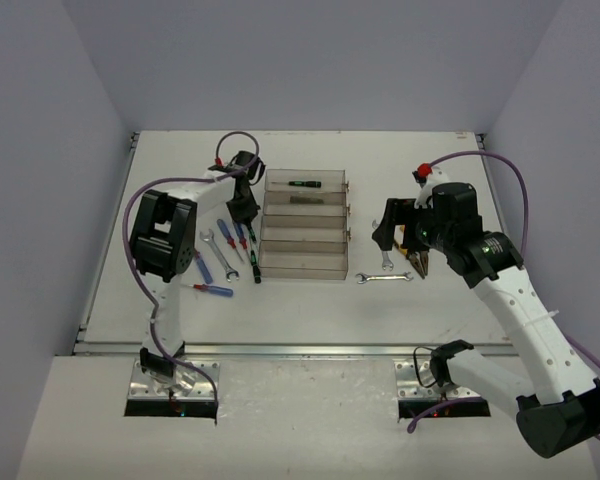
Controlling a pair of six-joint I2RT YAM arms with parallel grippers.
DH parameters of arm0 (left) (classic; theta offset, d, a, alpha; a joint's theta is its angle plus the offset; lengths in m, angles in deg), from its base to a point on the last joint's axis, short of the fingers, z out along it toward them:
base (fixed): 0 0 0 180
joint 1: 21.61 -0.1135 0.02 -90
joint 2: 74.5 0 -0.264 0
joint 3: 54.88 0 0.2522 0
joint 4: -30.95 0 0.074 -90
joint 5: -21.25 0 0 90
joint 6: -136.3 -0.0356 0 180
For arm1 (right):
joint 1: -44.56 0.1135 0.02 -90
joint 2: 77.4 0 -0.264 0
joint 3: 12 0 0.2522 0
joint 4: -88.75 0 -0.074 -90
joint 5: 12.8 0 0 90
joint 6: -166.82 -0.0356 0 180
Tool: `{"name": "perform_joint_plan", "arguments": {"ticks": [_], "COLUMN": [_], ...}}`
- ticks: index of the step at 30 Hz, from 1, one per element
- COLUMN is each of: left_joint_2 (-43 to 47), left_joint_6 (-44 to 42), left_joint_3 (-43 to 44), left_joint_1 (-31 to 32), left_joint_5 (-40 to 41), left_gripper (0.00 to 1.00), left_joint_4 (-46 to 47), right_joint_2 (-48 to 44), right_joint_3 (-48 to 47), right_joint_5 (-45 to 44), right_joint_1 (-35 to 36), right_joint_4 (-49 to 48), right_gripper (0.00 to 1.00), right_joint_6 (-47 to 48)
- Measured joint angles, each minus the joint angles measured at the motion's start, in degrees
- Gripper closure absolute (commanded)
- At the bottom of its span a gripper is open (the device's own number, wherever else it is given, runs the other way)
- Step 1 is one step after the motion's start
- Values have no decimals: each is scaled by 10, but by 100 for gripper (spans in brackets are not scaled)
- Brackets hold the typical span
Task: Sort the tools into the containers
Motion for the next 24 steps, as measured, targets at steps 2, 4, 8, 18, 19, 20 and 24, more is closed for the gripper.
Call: {"name": "perform_joint_plan", "arguments": {"ticks": [2,4,8,18,19,20,24], "left_joint_2": [23,54,122,147,136,124,67], "left_joint_6": [9,19,46,258,289,315,411], "left_joint_3": [0,2,40,142,150,158,183], "left_joint_1": [0,0,0,55,70,83,126], "left_joint_5": [29,59,131,281,292,300,316], "left_gripper": [100,100,100,100,100,100,100], "left_joint_4": [-10,-15,-22,5,4,4,8], "right_joint_2": [0,0,0,0,0,-1,-4], "right_joint_3": [0,0,0,0,0,0,0], "right_joint_5": [0,0,0,-9,-9,-9,-9], "right_joint_1": [0,0,0,0,0,0,0], "right_joint_4": [0,0,0,0,0,0,0], "right_gripper": [11,11,11,11,11,11,11], "right_joint_6": [0,0,0,-5,-6,-7,-10]}}
